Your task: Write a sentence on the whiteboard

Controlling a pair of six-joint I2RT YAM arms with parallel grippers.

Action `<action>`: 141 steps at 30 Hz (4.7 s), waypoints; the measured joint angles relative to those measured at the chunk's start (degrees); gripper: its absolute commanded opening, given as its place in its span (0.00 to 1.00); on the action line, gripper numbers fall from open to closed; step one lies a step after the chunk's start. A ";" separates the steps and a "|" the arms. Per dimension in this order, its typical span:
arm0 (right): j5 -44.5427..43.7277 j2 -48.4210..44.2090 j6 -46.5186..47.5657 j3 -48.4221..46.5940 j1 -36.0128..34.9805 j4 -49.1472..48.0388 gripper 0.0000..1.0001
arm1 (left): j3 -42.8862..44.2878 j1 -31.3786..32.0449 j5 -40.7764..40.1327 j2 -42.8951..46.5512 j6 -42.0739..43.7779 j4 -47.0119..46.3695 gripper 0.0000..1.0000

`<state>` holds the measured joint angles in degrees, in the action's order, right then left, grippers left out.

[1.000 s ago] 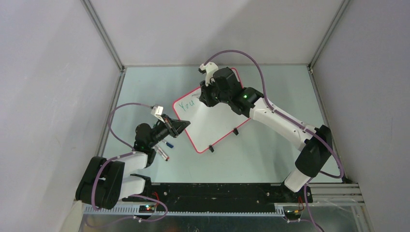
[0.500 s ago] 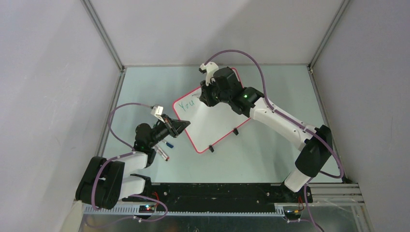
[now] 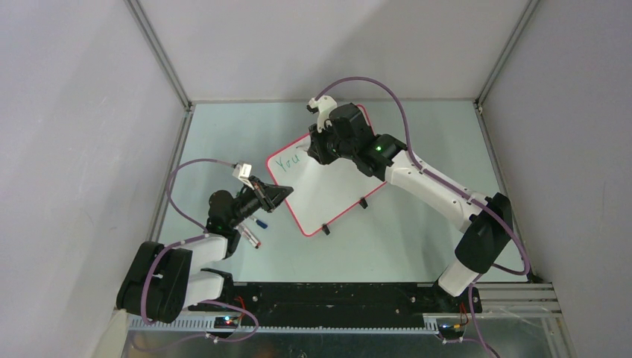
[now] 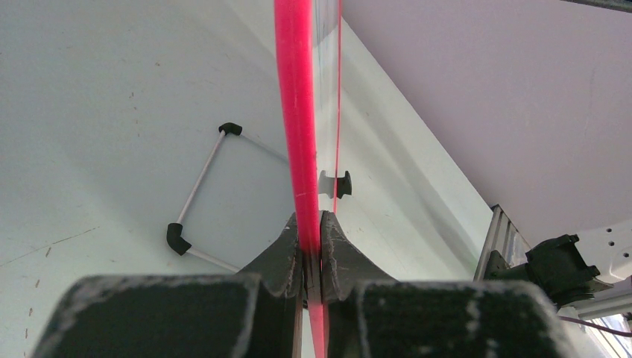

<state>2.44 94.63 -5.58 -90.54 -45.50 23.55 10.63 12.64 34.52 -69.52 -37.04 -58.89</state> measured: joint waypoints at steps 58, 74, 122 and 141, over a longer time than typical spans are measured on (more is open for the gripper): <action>1.46 -4.09 -0.33 3.54 1.73 0.48 0.00 | 0.00 0.11 0.00 0.02 0.02 -0.09 0.05; 1.42 -2.80 -0.17 3.54 1.68 0.68 0.00 | 0.00 0.11 0.00 0.02 0.04 -0.09 0.05; 1.01 -0.87 -0.11 1.90 1.44 1.86 0.00 | 0.00 0.11 -0.09 0.02 0.00 0.07 0.05; 1.01 -2.19 -0.13 4.79 1.40 1.49 0.00 | 0.00 0.09 -0.13 0.02 0.02 0.11 0.05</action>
<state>3.44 92.44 -5.72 -85.76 -44.10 25.04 10.63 12.73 34.39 -69.49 -37.01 -58.78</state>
